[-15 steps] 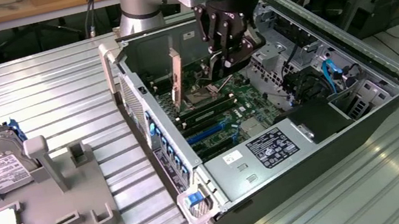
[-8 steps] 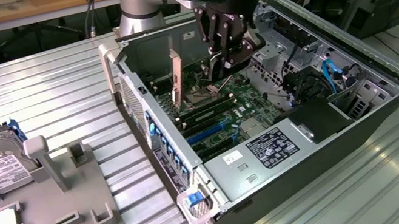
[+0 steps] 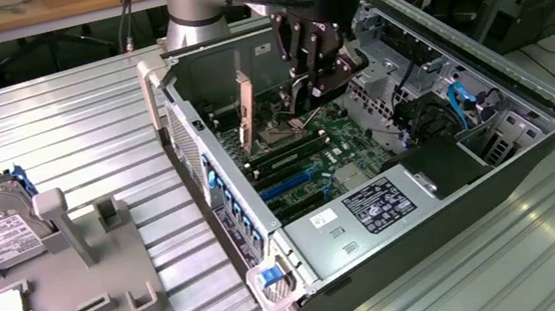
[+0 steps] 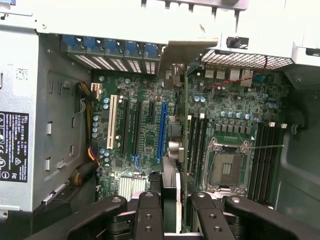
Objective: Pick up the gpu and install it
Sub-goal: 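Insert the gpu into the slot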
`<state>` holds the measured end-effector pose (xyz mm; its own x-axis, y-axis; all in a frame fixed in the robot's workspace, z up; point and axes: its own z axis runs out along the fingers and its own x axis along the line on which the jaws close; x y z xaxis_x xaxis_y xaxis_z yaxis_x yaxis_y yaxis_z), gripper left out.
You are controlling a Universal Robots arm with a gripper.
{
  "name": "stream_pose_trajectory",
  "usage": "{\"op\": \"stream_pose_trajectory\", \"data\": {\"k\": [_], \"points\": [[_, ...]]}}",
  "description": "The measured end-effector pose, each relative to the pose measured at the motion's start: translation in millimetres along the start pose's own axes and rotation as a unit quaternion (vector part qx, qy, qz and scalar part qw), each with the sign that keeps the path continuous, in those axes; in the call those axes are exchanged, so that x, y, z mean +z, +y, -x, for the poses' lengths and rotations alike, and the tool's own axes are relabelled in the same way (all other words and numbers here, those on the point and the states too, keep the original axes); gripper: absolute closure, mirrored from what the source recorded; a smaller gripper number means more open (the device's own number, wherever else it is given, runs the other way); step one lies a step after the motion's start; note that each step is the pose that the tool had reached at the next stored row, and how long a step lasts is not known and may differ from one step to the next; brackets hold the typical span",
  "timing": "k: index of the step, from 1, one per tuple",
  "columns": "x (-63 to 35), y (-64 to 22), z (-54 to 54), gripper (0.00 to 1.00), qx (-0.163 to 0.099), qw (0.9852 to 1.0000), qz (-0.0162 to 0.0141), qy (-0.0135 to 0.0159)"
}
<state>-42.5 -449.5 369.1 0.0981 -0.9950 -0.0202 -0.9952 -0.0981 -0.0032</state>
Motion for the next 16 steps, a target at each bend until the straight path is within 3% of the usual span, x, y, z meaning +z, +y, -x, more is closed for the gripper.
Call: {"op": "stream_pose_trajectory", "data": {"k": [16], "points": [[10.6,0.4,-1.4,0.73,0.004,1.0000,-0.0015,-0.0003]]}}
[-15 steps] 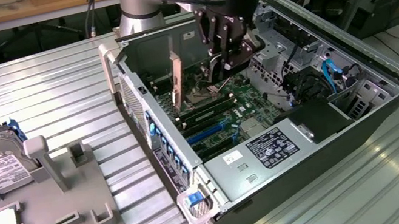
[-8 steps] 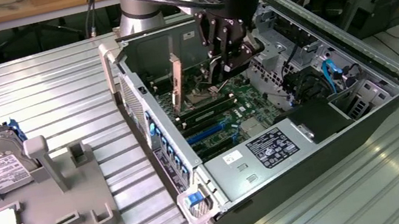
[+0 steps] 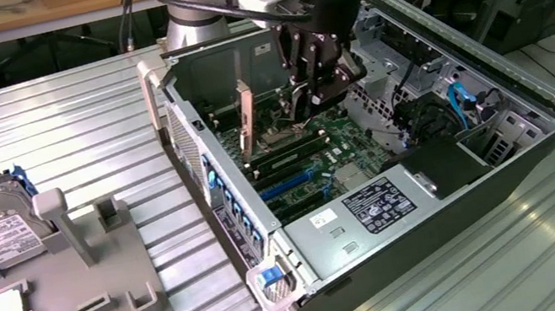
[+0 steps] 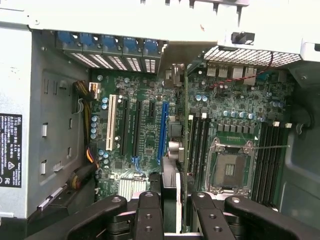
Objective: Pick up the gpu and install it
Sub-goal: 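Insert the gpu into the slot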
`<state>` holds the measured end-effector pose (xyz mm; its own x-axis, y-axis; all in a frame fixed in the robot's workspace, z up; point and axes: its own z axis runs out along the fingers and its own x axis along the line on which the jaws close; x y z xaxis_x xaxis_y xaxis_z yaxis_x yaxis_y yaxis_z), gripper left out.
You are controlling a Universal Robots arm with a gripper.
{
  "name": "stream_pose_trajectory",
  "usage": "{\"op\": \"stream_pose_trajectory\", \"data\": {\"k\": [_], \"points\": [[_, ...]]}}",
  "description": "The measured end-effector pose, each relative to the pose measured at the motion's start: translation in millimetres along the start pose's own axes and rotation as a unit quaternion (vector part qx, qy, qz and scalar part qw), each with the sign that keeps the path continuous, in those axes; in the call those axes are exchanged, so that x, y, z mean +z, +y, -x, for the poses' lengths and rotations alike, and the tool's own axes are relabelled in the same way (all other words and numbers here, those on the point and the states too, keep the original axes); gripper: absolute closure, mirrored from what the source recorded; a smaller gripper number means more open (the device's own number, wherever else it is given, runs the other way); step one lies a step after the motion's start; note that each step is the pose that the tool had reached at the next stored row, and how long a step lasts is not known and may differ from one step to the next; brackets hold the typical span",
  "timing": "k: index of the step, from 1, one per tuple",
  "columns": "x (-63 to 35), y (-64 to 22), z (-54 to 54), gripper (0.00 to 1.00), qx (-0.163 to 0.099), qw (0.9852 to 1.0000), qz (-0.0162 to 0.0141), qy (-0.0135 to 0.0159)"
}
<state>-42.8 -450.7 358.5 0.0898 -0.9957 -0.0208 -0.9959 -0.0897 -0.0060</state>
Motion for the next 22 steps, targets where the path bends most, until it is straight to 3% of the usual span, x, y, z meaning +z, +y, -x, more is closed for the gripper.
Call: {"op": "stream_pose_trajectory", "data": {"k": [7,13,19,22], "points": [[8.4,-0.8,-0.2,0.73,0.001,1.0000,0.0001,0.0000],[19.9,-0.3,-0.3,0.73,0.039,0.9993,-0.0007,0.0002],[31.2,0.3,0.2,0.73,0.041,0.9991,-0.0008,0.0002],[51.2,1.5,2.9,0.73,0.050,0.9987,-0.0007,0.0003]]}}
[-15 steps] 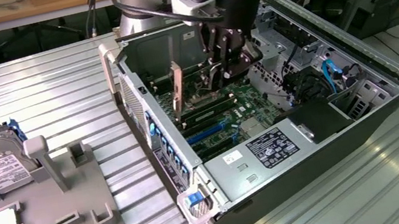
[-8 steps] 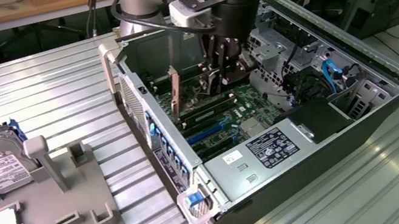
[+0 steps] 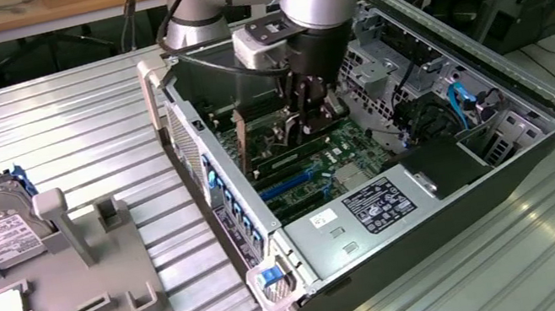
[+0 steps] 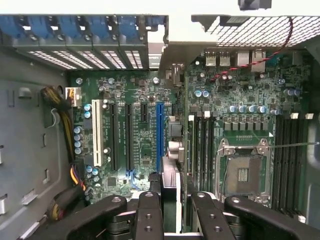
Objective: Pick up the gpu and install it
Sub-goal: 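Insert the gpu into the slot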
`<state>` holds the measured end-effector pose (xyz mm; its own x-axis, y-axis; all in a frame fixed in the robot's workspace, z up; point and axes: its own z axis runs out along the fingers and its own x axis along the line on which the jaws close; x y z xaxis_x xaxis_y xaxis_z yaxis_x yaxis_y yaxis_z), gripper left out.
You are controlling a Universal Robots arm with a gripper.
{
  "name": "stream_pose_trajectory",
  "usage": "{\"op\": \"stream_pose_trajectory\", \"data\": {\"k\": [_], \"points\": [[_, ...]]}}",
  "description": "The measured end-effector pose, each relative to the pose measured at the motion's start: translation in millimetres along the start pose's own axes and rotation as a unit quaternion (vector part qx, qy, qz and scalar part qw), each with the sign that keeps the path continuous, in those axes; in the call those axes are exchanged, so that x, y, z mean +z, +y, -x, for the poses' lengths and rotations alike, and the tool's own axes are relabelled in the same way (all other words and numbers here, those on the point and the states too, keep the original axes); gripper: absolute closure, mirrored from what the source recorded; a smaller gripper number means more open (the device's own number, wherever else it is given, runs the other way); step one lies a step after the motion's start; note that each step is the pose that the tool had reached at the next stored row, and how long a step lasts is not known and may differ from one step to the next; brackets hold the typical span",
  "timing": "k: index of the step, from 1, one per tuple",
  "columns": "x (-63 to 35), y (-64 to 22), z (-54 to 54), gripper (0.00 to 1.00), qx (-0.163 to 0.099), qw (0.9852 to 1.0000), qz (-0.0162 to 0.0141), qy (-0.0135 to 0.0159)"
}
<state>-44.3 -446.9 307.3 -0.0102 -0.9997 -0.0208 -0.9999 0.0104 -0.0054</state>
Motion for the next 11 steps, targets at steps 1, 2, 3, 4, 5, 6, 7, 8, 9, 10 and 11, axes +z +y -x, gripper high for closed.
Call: {"op": "stream_pose_trajectory", "data": {"k": [1,2,3,4,5,6,7,8,9,10,11], "points": [[3.6,0.3,-0.1,0.73,-0.001,1.0000,0.0001,-0.0001],[5.8,0.3,-0.1,0.73,-0.006,1.0000,0.0002,-0.0002],[7.6,0.4,-0.2,0.73,-0.013,0.9999,0.0004,-0.0002],[10.7,0.2,0.2,0.73,-0.015,0.9999,0.0004,-0.0002],[12.8,0.2,0.4,0.73,-0.012,0.9999,0.0004,-0.0002],[14.8,0.2,0.4,0.73,-0.004,1.0000,0.0002,-0.0001],[16.4,0.3,0.3,0.73,0.002,1.0000,0.0001,-0.0001],[19.8,0.7,0.3,0.73,0.012,0.9999,-0.0001,-0.0001],[22.0,0.9,0.1,0.73,0.012,0.9999,-0.0001,-0.0001],[23.7,0.9,-0.7,0.73,0.012,0.9999,-0.0001,-0.0001],[25.1,0.9,-1.9,0.73,0.012,0.9999,0.0000,0.0000]]}}
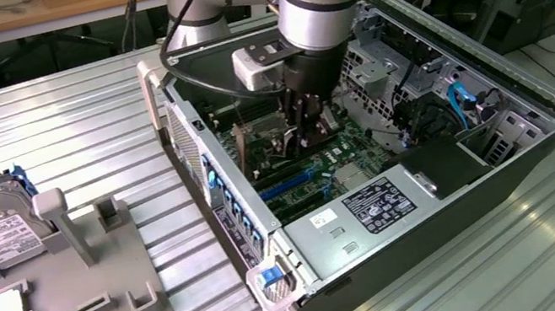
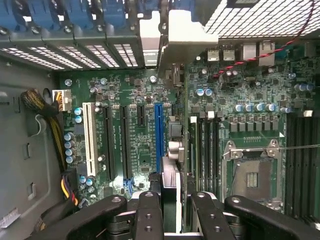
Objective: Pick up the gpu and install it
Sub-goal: 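Insert the gpu into the slot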
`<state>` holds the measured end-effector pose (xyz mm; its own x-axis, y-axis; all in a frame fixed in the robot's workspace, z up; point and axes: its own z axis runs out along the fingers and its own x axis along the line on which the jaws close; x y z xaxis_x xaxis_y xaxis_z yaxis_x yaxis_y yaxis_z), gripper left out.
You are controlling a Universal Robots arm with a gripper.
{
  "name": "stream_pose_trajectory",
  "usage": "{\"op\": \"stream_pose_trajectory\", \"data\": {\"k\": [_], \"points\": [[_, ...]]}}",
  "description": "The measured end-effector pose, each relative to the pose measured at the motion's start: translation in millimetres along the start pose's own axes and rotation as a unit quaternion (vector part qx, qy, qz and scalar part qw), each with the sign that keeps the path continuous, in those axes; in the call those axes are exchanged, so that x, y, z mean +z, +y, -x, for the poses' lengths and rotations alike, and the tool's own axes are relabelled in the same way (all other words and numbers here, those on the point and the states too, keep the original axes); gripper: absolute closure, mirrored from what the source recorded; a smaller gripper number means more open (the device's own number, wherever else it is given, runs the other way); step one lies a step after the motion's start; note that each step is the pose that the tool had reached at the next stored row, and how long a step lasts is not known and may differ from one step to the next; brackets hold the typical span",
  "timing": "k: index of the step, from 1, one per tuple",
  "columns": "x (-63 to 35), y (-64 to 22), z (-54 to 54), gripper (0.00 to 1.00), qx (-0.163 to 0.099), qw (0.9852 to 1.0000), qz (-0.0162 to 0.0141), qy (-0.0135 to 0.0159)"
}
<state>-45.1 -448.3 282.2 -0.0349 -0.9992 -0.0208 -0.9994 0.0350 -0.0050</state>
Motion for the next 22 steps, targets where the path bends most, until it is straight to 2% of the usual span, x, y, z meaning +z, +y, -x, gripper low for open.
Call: {"op": "stream_pose_trajectory", "data": {"k": [6,10,19,22], "points": [[8.5,4.2,-2.8,0.73,0.000,1.0000,0.0007,-0.0001],[15.2,4.0,-11.5,0.73,0.000,1.0000,0.0014,-0.0007],[17.0,5.4,-15.0,0.73,0.000,1.0000,0.0015,-0.0014],[18.6,6.1,-17.3,0.73,0.000,1.0000,0.0013,-0.0038]]}}
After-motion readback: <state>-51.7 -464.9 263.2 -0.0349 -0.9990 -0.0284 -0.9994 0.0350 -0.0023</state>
